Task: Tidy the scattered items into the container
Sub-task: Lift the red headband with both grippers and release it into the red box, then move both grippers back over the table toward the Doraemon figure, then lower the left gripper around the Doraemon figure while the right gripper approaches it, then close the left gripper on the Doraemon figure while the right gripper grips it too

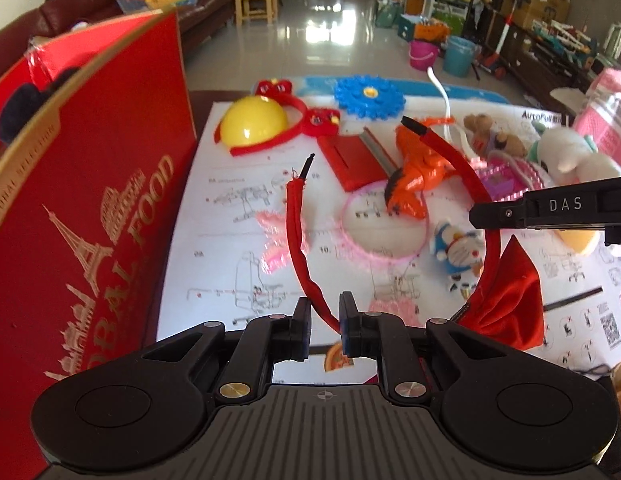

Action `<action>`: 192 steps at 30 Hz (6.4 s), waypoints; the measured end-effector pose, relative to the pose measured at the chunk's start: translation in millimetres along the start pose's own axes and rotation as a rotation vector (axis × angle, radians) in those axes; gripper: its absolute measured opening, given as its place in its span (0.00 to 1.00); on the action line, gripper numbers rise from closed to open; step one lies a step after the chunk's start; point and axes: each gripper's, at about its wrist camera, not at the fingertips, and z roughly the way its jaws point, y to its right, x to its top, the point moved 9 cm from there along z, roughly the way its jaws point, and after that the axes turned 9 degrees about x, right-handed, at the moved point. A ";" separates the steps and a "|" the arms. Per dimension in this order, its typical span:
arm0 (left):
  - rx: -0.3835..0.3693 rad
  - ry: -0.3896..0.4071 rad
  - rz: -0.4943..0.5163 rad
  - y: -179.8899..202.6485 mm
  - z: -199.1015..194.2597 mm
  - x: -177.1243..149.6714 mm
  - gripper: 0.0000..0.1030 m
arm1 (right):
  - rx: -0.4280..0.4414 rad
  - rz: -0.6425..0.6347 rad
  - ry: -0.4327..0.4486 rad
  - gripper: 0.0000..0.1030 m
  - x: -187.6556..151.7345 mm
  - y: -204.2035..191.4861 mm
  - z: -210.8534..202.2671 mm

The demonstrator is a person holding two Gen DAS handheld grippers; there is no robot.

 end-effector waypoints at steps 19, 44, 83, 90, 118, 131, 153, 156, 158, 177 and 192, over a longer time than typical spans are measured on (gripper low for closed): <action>0.362 0.345 -0.378 -225.2 -126.5 103.2 0.09 | 0.262 -0.506 0.199 0.07 124.6 -280.2 1.8; 0.517 0.192 -0.345 -308.3 -81.6 73.2 0.93 | 0.309 -0.484 -0.151 0.86 60.2 -311.9 79.9; 0.269 0.162 0.062 -59.7 -25.8 73.1 0.99 | 0.082 0.052 -0.111 0.94 37.3 -22.7 8.2; 0.144 0.041 0.126 1.8 18.0 27.5 0.99 | 0.010 0.277 -0.139 0.94 -8.7 54.6 7.4; -0.065 -0.032 0.247 90.8 63.1 5.6 0.97 | 0.145 0.389 -0.130 0.81 -25.0 70.0 26.0; -0.137 -0.083 0.304 136.8 87.3 8.9 0.86 | 0.085 0.475 -0.095 0.81 -30.2 101.8 18.1; -0.141 -0.124 0.338 134.3 94.5 -8.9 0.58 | 0.040 0.332 -0.148 0.49 -21.9 82.4 46.1; -0.156 -0.131 0.326 131.0 94.8 -9.8 0.58 | 0.044 0.291 -0.140 0.42 -22.0 77.3 45.5; -0.161 -0.130 0.335 130.8 93.6 -12.0 0.58 | 0.048 0.276 -0.143 0.38 -23.5 73.7 43.9; -0.326 -0.148 0.374 126.3 65.5 -55.3 0.58 | 0.086 0.404 -0.165 0.41 -61.0 82.3 11.9; -0.320 -0.152 0.378 128.0 64.9 -55.7 0.59 | 0.073 0.380 -0.182 0.64 -70.5 69.7 24.7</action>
